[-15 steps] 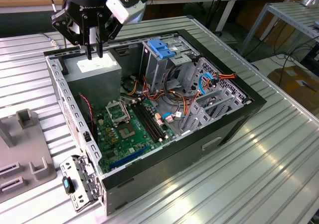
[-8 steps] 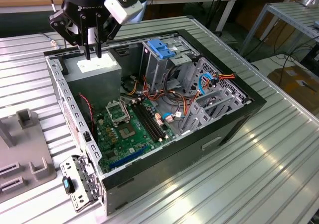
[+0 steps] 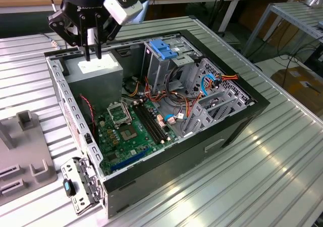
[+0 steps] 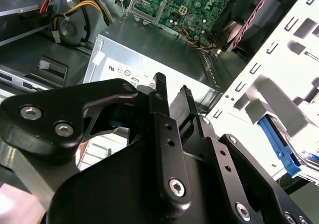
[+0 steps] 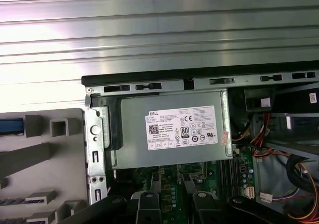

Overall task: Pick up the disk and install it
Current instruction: 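Reach for the disk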

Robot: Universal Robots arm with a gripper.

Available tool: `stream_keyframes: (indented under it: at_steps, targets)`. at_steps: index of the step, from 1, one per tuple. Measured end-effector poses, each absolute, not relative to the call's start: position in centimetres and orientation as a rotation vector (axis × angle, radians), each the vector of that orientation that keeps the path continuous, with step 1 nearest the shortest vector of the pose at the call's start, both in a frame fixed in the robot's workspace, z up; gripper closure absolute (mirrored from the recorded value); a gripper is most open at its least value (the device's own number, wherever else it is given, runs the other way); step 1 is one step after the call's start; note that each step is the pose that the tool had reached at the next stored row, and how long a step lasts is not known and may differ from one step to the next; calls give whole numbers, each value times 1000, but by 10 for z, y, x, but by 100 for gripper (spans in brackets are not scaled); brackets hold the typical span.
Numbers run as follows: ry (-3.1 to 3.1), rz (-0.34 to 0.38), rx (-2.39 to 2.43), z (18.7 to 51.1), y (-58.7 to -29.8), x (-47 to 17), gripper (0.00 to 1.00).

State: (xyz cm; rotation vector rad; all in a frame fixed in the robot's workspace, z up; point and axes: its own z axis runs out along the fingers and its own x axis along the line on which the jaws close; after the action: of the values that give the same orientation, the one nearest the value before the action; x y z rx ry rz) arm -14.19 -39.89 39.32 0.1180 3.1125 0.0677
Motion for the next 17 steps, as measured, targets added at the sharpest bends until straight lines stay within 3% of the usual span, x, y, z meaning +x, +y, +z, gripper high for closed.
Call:
stream_keyframes:
  at_steps: [17]
  targets:
    - [3113,68,118,393,-399,-147,69]
